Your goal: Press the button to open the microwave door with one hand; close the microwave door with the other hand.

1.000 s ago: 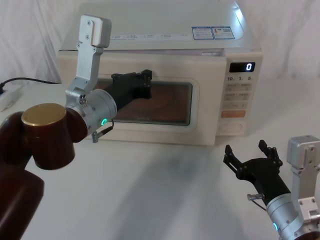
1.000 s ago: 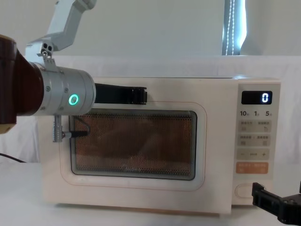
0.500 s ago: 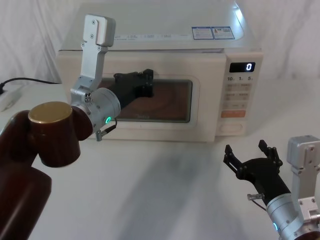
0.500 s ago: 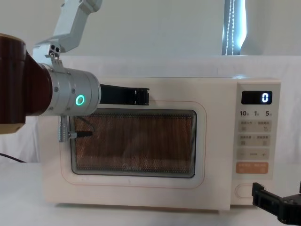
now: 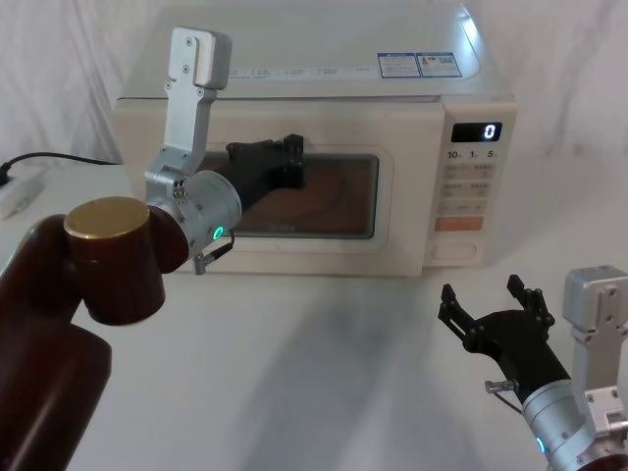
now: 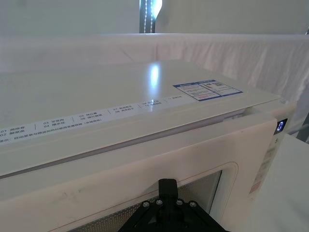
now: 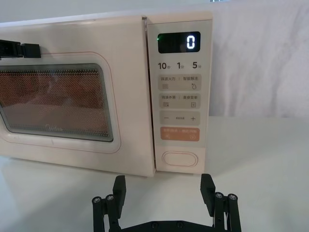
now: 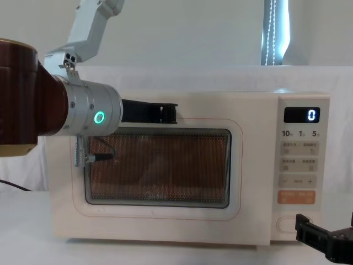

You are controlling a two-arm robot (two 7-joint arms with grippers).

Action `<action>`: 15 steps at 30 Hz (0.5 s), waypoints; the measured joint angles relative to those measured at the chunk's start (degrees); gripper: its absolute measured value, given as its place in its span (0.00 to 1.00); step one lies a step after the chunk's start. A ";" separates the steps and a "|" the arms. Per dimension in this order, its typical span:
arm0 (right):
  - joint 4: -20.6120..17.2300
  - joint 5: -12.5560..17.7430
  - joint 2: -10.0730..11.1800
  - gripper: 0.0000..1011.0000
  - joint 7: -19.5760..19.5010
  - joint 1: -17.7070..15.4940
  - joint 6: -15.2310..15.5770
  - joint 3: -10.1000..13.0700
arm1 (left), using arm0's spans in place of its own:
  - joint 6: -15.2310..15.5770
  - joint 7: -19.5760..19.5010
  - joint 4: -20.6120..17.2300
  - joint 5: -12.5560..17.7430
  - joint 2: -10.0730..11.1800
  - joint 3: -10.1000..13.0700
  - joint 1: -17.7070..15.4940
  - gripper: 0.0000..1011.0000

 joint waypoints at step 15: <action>0.00 0.00 0.00 0.99 0.00 0.00 0.00 0.00 | -0.08 -0.60 0.92 1.32 -1.48 -1.04 0.11 0.00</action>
